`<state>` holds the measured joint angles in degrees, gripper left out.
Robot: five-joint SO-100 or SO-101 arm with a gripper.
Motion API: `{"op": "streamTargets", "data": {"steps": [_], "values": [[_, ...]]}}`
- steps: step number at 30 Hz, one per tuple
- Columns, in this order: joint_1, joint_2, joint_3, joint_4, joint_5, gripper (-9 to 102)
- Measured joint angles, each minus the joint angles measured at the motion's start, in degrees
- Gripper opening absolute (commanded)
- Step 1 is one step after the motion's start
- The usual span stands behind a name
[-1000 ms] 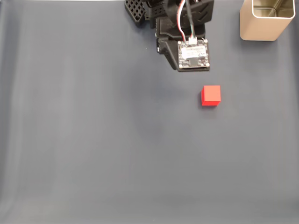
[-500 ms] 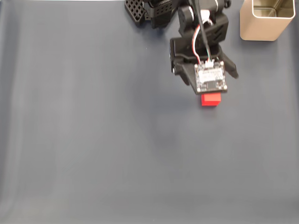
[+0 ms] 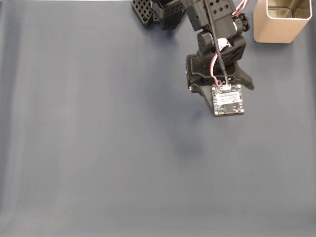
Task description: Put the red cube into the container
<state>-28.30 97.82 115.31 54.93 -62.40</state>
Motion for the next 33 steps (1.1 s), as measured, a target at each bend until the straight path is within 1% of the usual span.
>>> {"op": "streamTargets", "data": {"steps": [4, 25, 33], "values": [[-0.09, -1.14, -1.23, -0.79, 1.41, 43], [-0.88, -4.92, -1.85, -2.37, 1.49, 42], [-0.88, -5.45, -1.85, -2.46, 3.96, 39]]}}
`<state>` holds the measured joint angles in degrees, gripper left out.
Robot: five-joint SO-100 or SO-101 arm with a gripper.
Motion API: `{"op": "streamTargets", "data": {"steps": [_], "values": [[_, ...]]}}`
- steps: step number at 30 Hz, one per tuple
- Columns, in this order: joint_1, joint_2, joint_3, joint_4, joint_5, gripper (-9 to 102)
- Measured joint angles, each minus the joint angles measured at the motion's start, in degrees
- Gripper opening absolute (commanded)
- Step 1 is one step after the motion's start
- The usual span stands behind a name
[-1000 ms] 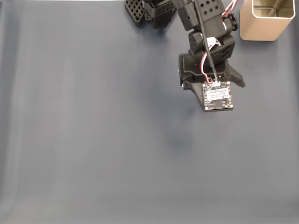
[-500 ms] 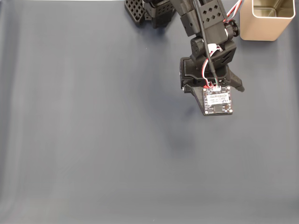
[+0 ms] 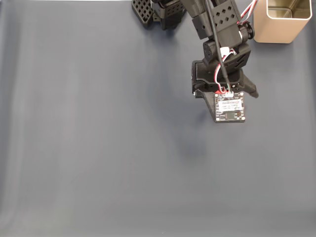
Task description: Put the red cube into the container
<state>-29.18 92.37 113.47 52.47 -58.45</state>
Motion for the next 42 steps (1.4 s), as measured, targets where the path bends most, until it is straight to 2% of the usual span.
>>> {"op": "streamTargets", "data": {"steps": [19, 30, 42], "values": [[-0.35, -0.88, 0.0, -0.26, 0.62, 8], [-0.35, -0.79, 0.0, 0.88, -4.39, 3], [-2.9, 8.53, -12.22, 18.9, -19.95, 0]]}}
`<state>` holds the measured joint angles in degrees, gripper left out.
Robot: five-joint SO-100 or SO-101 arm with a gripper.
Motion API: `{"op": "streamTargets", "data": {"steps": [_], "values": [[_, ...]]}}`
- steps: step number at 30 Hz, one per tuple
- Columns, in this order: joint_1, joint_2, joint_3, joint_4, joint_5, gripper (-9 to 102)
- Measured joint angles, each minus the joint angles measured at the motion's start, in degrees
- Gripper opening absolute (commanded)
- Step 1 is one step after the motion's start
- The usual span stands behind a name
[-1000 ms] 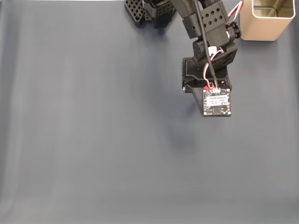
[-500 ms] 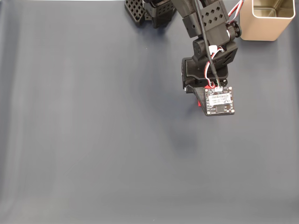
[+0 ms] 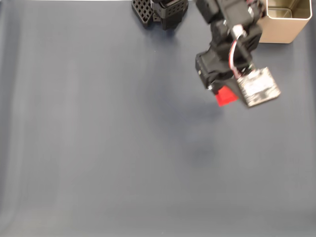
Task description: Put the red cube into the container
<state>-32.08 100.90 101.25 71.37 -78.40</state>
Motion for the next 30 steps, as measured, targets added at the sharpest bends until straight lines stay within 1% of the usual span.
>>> {"op": "streamTargets", "data": {"steps": [3, 7, 15, 22, 30], "values": [[-2.37, 3.16, -2.37, 3.96, -2.11, 0], [-7.82, 6.42, -4.75, 8.35, -4.22, 0], [-23.82, 8.7, -9.84, 16.0, -3.16, 0], [-35.86, 8.7, -15.12, 18.37, 0.35, 0], [-45.18, 5.01, -18.54, 19.6, 2.11, 0]]}}
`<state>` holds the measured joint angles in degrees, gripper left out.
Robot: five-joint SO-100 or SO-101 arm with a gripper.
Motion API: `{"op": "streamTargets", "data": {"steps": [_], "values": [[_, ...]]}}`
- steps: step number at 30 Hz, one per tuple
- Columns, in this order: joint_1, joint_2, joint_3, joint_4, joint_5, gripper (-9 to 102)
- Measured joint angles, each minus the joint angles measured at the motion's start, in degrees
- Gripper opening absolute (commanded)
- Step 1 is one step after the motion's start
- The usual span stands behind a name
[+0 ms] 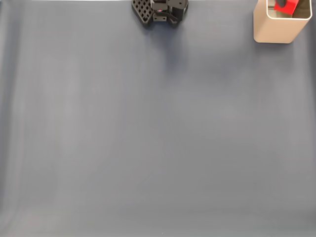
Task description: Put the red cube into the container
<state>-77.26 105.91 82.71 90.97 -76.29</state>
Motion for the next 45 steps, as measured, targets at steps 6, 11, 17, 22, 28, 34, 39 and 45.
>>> {"op": "streamTargets", "data": {"steps": [6, 11, 17, 22, 28, 34, 39, 45], "values": [[-4.39, -3.43, -1.23, 0.09, 1.93, 1], [-5.89, -5.71, -1.23, 0.09, 2.99, 1], [-5.89, -7.91, -1.32, -0.62, 3.34, 1], [-5.89, -8.88, -2.72, -1.14, 3.34, 1], [-5.89, -10.02, -3.78, -1.14, 3.34, 2], [-5.89, -10.63, -4.31, -1.23, 4.66, 6], [-5.89, -10.72, -4.31, -1.41, 6.5, 12], [-5.89, -10.72, -4.31, -1.41, 8.26, 24]]}}
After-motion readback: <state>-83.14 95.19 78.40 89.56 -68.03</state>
